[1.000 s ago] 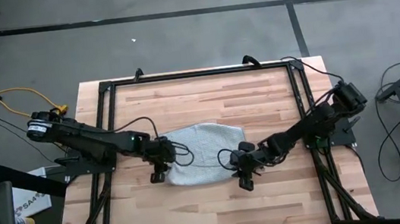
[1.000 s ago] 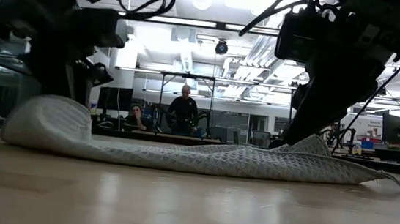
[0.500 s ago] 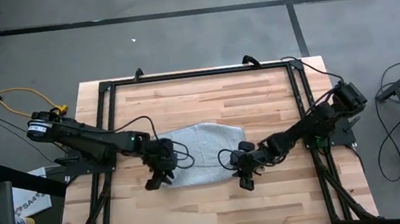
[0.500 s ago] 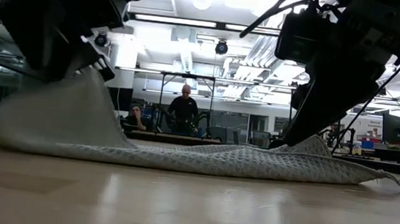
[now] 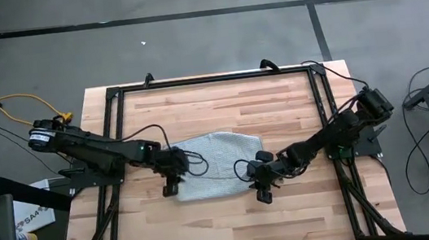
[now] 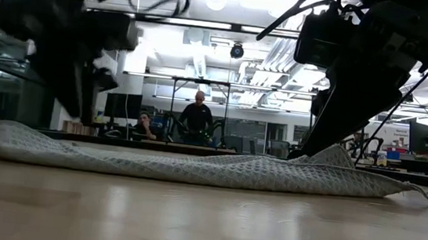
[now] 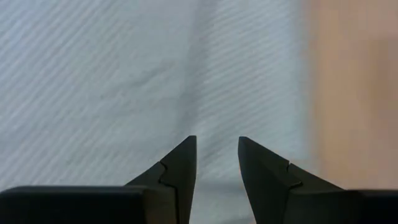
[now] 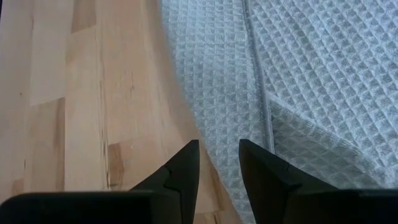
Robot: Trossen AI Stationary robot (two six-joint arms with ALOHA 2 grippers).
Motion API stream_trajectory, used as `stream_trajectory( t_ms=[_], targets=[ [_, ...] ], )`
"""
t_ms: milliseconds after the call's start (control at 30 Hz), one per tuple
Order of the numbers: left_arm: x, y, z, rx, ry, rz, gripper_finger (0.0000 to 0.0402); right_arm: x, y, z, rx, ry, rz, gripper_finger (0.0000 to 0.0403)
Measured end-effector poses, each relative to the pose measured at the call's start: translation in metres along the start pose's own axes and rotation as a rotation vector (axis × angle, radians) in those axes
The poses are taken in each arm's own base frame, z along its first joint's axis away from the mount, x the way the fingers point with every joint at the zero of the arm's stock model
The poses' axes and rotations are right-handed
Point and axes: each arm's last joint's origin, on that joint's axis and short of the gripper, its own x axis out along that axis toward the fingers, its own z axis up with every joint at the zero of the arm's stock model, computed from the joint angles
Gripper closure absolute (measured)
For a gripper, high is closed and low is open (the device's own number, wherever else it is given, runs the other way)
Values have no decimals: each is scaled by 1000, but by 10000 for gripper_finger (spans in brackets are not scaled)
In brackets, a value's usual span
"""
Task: Fold microfiber towels
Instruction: Fold the gray microfiber towel
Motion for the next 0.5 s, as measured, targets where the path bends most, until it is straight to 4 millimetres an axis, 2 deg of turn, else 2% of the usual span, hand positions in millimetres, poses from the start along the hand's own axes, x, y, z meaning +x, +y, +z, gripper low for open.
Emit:
stream_trajectory(
  t_ms=[167,333,500],
  targets=[
    [4,3,-7,-19,73,62,281,0,0,0,4,1,2,295],
    [4,6,-5,-3,67,31,281,0,0,0,5,-3,4,295],
    [7,18,-3,-54,86,-16,281,0,0,1,5,-3,7,295]
  ],
)
